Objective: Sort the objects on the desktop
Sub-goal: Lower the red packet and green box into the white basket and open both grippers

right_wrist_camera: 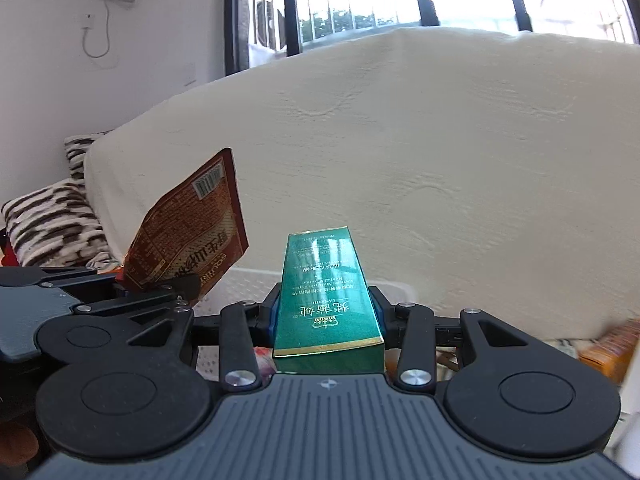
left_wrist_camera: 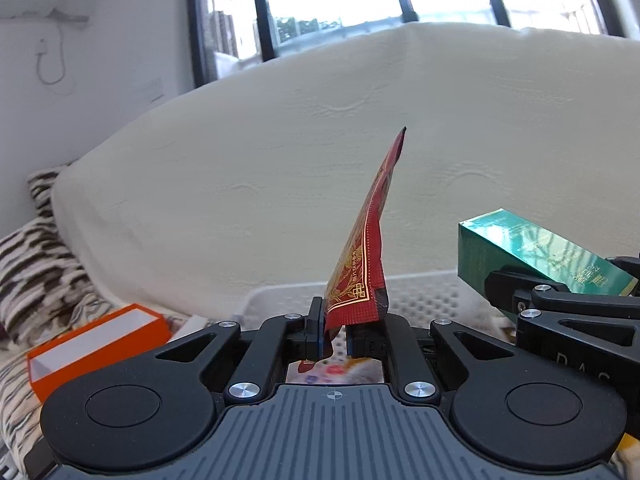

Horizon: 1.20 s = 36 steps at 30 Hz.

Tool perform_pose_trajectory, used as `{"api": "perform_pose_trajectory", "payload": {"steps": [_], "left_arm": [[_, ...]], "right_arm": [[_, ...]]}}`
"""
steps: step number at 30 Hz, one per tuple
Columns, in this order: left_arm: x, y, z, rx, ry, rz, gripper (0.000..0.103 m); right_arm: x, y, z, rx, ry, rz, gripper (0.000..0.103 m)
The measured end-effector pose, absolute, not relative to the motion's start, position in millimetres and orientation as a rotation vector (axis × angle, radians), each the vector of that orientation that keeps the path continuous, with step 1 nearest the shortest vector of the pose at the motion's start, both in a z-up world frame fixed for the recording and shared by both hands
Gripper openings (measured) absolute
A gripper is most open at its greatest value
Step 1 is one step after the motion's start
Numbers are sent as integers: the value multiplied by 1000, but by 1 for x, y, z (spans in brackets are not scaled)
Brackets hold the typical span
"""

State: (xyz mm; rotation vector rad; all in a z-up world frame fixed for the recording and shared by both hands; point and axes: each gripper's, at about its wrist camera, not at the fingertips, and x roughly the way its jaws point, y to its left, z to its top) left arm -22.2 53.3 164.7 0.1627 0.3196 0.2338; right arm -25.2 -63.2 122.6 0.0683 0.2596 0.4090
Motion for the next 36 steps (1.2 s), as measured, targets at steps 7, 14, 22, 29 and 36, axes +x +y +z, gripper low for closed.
{"api": "perform_pose_trajectory", "payload": {"steps": [7,14,22,29,36], "left_arm": [[-2,86,158,129,336,270,3],[18,100,141,111,367,273,3],[35,104,128,112,394,267,3],[50,109,115,108,422,264,3],[56,111,102,107,445,268,3]], "right_arm": [[-1,-39,120,64,272,438,46],[16,-28,105,56,297,439,46],[35,-20,94,64,320,432,46],[46,-20,81,63,350,414,46],[54,-21,69,60,374,392,46]]}}
